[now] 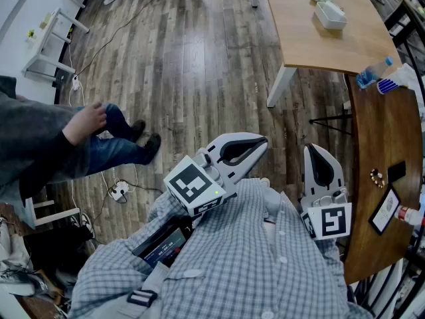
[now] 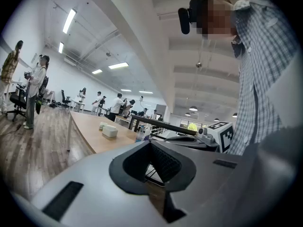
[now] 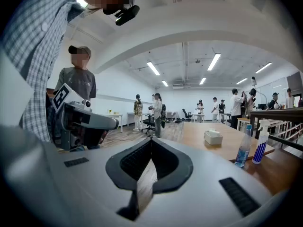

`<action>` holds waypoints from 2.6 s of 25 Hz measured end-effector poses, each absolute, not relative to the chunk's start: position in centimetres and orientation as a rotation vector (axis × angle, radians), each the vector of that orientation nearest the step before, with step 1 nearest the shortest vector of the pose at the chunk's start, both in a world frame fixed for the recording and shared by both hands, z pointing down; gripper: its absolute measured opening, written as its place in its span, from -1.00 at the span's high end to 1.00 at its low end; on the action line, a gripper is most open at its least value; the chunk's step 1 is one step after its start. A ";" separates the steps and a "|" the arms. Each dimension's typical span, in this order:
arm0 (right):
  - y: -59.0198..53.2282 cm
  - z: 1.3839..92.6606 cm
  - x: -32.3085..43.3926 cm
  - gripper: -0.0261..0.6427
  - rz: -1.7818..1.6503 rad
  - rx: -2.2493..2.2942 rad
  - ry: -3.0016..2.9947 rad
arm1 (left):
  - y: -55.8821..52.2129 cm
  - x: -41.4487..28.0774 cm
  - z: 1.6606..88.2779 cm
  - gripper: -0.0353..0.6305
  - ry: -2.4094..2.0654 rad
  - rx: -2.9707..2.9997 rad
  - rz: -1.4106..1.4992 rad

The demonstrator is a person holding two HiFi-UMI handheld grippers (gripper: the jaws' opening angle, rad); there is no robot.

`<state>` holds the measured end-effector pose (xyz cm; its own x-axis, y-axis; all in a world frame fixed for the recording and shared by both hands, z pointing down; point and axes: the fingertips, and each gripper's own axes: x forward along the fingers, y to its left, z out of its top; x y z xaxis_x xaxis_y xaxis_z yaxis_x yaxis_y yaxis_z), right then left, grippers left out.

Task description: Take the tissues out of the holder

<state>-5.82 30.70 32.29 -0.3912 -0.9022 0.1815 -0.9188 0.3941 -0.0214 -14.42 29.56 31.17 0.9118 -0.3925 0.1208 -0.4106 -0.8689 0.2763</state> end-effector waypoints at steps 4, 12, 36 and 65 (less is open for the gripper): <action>30.6 32.2 -5.8 0.89 0.176 1.644 -2.507 | 29.5 -14.4 31.2 0.87 -0.599 2.778 0.088; 30.5 32.2 -5.5 0.89 0.187 1.638 -2.507 | 29.4 -14.0 31.0 0.87 -0.601 2.775 0.090; 31.6 32.5 1.5 0.89 0.161 1.675 -2.507 | 29.4 -10.5 30.2 0.87 -0.753 2.757 0.034; 29.8 32.9 4.8 0.89 0.123 1.642 -2.541 | 27.6 -6.8 30.3 0.87 -0.803 2.787 -0.001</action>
